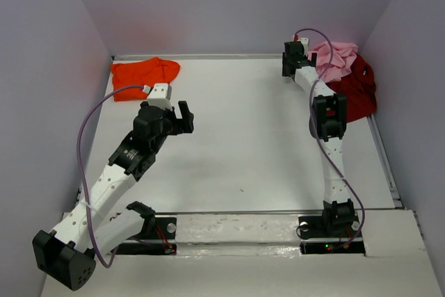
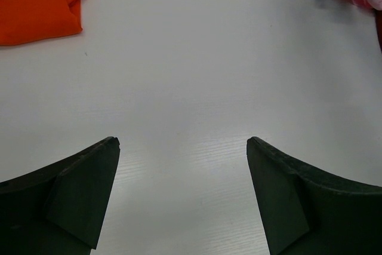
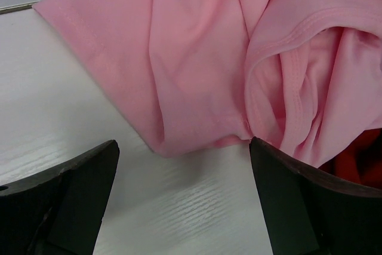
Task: Fold and stack the t-shirts
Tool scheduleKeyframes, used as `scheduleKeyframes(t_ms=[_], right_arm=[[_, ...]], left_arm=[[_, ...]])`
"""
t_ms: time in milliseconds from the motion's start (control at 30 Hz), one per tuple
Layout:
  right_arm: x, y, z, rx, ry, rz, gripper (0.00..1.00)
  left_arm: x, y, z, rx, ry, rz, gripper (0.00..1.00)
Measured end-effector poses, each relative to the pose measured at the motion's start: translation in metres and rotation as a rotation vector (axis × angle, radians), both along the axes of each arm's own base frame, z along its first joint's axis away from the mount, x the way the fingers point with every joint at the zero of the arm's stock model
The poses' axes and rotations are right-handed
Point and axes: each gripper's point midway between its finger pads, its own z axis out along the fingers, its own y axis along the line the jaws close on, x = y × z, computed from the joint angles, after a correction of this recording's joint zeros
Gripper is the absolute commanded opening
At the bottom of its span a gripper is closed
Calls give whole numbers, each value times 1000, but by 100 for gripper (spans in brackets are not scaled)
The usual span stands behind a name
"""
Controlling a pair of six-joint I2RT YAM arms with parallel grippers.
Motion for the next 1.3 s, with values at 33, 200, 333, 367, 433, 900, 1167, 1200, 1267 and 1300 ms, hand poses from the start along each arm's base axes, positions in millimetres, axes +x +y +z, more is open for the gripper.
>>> scheduleKeyframes(t_ms=[33,200,333,367,433,900,1167,1200,1267,1300], right_arm=[[0,1,-1,4,6,5,92],[1,3,-3,26,6,23,67],[3,-1,-1,37,9,36,39],[5,-3,2,39,4,37,34],[7,-8,7,44,-8,35,29],[9,-45,12,65,-25,-11,0],[13,-31,8,128,-30,32,0],[14,-28,8,140,-30,42,0],[13,-22,10,159,-28,58,0],[11,-19,12,170,-26,65,0]], left_arm=[[0,0,0,0,0,0,97],[0,1,2,-2,-5,4,97],[0,1,2,-1,-6,5,97],[0,1,2,-1,-6,6,97],[0,1,2,-1,-6,6,97],[0,1,2,-1,-6,6,97],[0,2,2,-1,-6,7,97],[0,2,2,-1,-6,7,97],[0,2,2,-1,-6,7,97],[0,2,2,-1,-6,7,97]])
